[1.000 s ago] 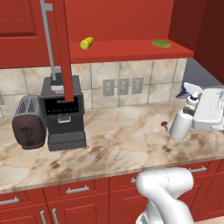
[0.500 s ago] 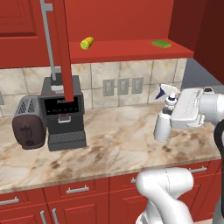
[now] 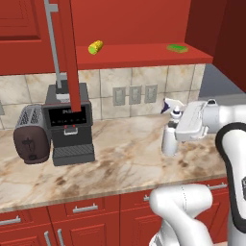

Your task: Pick the spray and sponge from the cabinet and place them on the counter.

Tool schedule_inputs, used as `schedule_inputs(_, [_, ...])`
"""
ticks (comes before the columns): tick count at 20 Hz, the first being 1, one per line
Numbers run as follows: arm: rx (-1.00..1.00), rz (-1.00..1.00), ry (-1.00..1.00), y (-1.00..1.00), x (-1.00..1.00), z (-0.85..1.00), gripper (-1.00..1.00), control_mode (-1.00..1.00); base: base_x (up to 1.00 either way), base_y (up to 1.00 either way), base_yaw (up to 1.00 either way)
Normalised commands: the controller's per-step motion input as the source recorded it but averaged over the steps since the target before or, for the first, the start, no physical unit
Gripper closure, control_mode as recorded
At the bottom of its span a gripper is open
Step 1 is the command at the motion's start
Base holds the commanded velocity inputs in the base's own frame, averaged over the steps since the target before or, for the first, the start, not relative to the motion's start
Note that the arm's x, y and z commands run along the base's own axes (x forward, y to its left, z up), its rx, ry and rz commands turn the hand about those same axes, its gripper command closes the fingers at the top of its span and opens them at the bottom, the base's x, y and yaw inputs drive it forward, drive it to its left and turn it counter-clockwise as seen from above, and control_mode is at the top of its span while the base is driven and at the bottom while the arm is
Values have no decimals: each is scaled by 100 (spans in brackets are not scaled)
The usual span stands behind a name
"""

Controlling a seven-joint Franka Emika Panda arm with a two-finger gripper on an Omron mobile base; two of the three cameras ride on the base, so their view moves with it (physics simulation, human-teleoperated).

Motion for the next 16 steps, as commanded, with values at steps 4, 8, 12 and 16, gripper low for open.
schedule_inputs(4, [0,0,-4,14,52,-44,100,-100,0,0,0])
schedule_inputs(8, [0,0,-10,13,43,-26,100,-100,0,0,0])
schedule_inputs(12, [0,0,-4,6,30,-27,100,-100,0,0,0])
schedule_inputs(16, [0,0,10,0,32,-4,100,-100,0,0,0])
